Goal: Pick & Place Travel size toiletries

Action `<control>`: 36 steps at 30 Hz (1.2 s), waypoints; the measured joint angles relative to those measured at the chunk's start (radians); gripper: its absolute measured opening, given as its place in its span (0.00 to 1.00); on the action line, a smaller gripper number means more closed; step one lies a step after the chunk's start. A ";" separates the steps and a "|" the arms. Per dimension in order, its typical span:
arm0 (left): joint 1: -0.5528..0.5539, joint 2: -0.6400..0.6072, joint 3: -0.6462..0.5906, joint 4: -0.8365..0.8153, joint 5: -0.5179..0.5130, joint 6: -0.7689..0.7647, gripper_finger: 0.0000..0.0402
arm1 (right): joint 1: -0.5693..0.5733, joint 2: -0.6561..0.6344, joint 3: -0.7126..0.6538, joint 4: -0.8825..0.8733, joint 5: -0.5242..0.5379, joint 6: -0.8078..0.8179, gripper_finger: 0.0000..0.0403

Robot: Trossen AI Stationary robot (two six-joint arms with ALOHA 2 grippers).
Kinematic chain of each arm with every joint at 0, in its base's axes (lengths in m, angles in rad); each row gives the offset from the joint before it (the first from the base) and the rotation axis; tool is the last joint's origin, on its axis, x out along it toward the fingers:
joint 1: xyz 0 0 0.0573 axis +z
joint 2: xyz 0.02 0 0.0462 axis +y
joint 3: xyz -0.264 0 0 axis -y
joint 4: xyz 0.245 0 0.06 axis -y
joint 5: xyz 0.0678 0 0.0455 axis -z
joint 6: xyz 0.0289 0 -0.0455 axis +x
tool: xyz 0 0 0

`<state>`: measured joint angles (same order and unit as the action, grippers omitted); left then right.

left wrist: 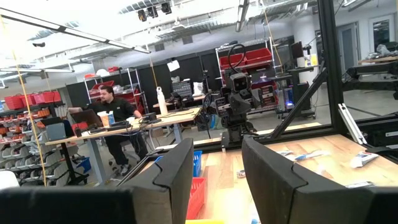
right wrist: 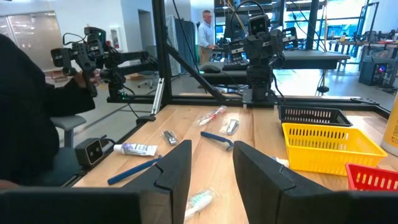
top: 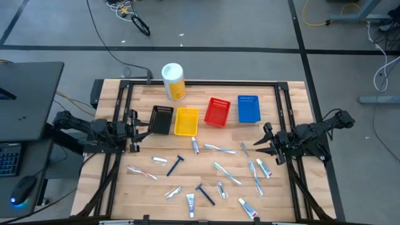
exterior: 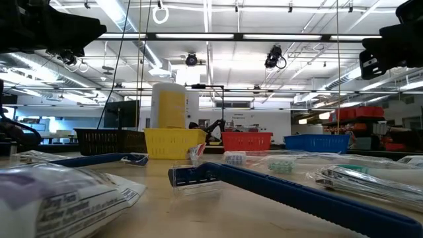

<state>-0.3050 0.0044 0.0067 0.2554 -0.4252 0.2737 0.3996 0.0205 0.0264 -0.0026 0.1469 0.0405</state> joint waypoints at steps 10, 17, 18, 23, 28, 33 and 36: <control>0.000 0.000 0.000 0.005 0.000 -0.003 0.36 | 0.000 0.000 0.000 0.000 0.000 0.000 0.32; 0.000 0.000 0.000 0.026 0.000 0.025 0.36 | 0.000 0.000 0.000 0.000 0.000 0.000 0.32; 0.000 0.000 0.000 0.033 0.000 0.009 0.36 | 0.000 0.000 0.000 0.000 0.000 0.000 0.32; 0.000 0.000 0.000 0.032 0.000 -0.074 0.36 | 0.000 0.000 0.000 0.017 0.011 -0.046 0.32; 0.000 0.000 0.000 0.030 0.000 -0.088 0.36 | 0.000 0.000 0.000 0.077 0.010 -0.075 0.32; 0.000 0.016 0.000 0.027 -0.003 -0.100 0.36 | 0.000 0.000 0.000 0.120 0.010 -0.075 0.32; 0.000 0.043 0.000 0.026 0.006 -0.110 0.36 | 0.000 0.000 0.000 0.127 0.009 -0.075 0.32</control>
<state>-0.3050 0.0470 0.0068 0.2814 -0.4188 0.1634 0.3996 0.0208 0.0261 0.1248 0.1562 -0.0341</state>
